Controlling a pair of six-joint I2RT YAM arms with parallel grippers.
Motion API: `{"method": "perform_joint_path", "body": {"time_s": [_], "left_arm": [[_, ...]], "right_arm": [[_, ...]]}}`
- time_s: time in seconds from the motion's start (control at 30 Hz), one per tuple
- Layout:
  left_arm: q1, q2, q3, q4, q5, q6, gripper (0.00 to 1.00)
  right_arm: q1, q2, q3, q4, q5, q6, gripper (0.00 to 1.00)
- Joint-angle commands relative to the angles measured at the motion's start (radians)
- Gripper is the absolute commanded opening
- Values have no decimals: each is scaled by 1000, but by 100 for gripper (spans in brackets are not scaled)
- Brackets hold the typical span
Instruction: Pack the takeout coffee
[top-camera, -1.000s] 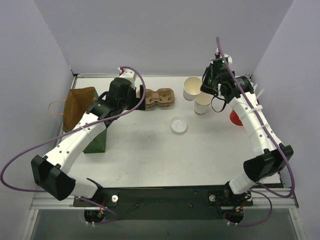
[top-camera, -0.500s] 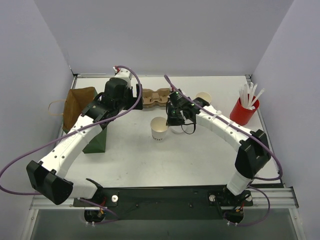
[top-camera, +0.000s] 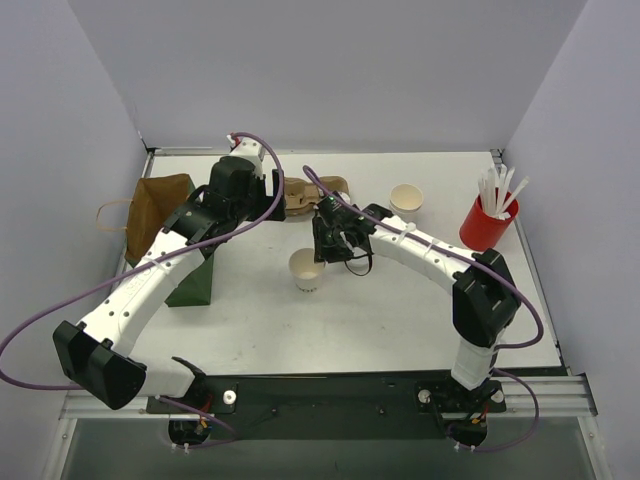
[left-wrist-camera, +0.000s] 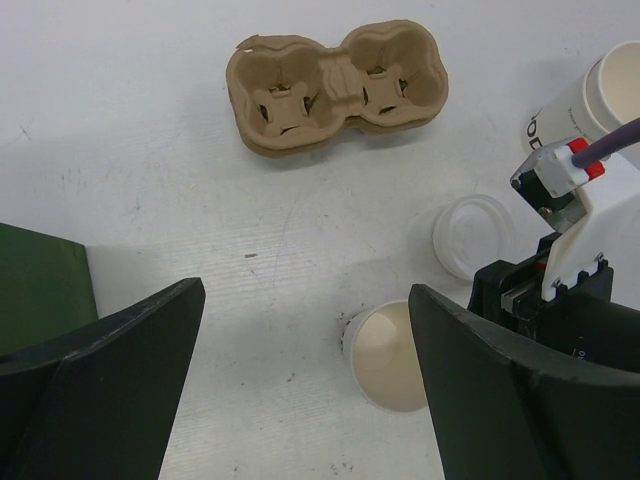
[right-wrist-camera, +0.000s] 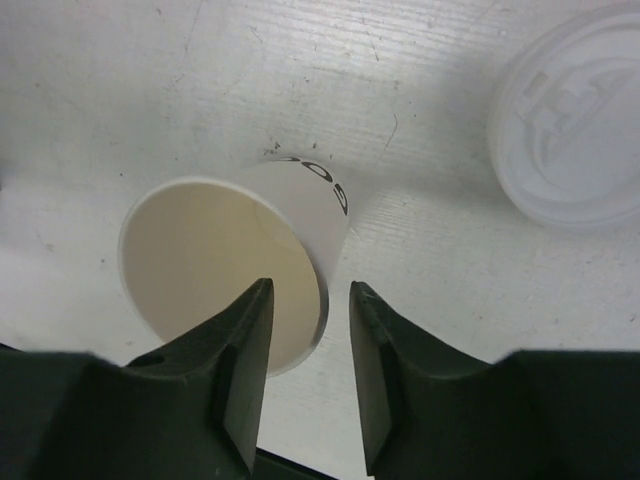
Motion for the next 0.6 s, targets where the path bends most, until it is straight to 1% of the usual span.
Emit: {"method": "perform_joint_path", "body": {"time_s": [0.0,0.03,0.17,0.2,0.23,0.33,0.43,0.47,0.57], "left_arm": [[6,-28,2,8,-9,13,95],[6,-26,0,8,-9,13,94],[6,-31,0,7,-29,12,94],[8,-34,0,7,-33,12,94],[9,-36,0,4,-36,15,94],[15,-43,2,5,-35,18,94],[18,-43,-1,11,-32,18,94],[20,-39,2,13,-32,18,94],[21,-34,5,11,-32,20,94]], "right_arm": [[7,-30,32,-10,29,-9,38],[7,-38,33,-12,28,-10,43],[-14,-94,62,-53,55,-12,43],[-31,-110,61,-59,60,-7,43],[-77,-124,56,-63,54,-3,40],[-163,-158,49,-69,60,-3,34],[-192,-113,85,-98,63,-27,29],[-195,-84,107,-101,103,-38,29],[-195,-9,159,-118,111,-46,27]]}}
